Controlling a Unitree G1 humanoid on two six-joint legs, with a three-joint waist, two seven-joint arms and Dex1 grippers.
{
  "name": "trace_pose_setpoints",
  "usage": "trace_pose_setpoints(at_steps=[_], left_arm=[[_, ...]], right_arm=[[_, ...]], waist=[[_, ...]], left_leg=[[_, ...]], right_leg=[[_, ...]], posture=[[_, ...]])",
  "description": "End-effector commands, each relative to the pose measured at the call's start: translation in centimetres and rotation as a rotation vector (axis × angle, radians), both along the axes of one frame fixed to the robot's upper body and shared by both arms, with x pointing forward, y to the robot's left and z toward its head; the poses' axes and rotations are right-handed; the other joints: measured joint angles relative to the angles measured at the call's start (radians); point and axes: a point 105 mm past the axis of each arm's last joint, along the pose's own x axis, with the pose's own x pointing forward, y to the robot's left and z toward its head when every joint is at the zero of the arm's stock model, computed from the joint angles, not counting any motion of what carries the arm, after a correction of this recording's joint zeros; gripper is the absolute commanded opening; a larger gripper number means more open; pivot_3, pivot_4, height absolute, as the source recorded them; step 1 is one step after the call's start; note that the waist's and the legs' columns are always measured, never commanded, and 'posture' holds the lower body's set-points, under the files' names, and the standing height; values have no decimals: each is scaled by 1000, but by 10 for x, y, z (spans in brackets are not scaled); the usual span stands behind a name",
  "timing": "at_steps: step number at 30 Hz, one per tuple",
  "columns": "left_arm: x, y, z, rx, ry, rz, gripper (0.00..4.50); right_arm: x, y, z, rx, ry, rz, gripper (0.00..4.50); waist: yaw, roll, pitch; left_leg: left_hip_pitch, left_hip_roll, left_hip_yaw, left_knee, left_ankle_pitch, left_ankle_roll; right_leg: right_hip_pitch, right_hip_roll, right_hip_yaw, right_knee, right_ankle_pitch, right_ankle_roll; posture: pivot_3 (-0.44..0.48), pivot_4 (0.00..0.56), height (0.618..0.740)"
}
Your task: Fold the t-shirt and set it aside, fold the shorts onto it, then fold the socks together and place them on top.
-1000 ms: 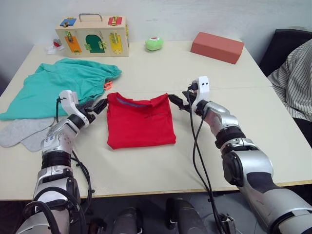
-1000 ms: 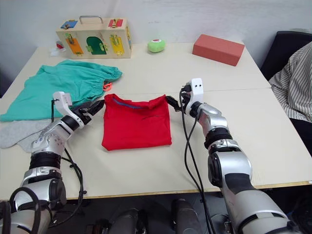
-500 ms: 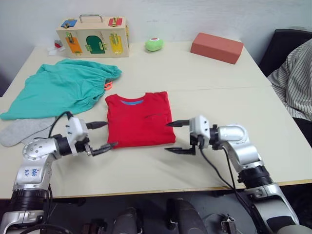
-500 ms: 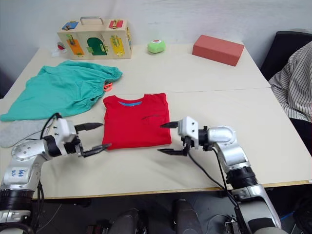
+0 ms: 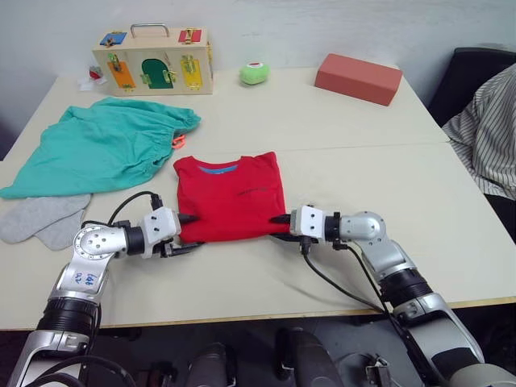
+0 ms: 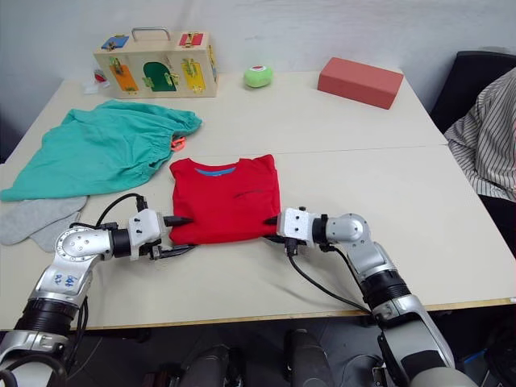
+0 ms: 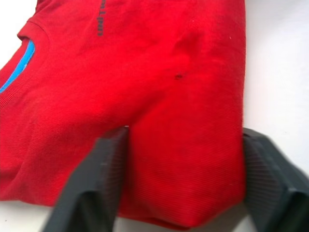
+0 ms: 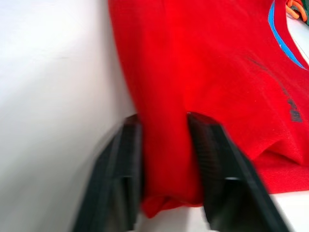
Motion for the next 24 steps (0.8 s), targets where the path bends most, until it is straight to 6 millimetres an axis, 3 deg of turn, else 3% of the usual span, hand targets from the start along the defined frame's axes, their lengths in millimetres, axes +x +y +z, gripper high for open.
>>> trace_pose_setpoints(at_steps=[1,6,13,21,24], left_arm=[[-4,9,-6,29,30,17,1698],[-30,2,-1,16,27,-64,55],[-69,-3,-1,-5,19,-71,19],[-94,3,-9,-2,89,-69,19],[-100,2,-9,-38,121,-82,832]], right_arm=[[-10,-2,1,3,-13,20,71],[-41,-13,-1,6,6,35,0],[-92,-39,-9,-14,62,-20,0],[-103,-51,-19,33,120,-162,0],[-114,-51,-20,40,158,-124,781]], waist=[[1,0,0],[0,0,0],[12,0,0],[24,-1,0],[25,-1,0]], left_leg=[[0,0,0,0,0,0],[0,0,0,0,0,0],[0,1,0,-1,-5,1],[2,1,-1,-1,-10,0],[2,1,-1,-1,-8,3]], right_leg=[[0,0,0,0,0,0],[0,0,0,-1,0,0],[0,-1,0,-3,-1,-1],[2,0,-1,-3,-2,-2],[2,0,-1,-3,-2,-2]], posture=[[0,150,740],[0,150,740],[0,150,740],[0,150,740],[0,150,740]])
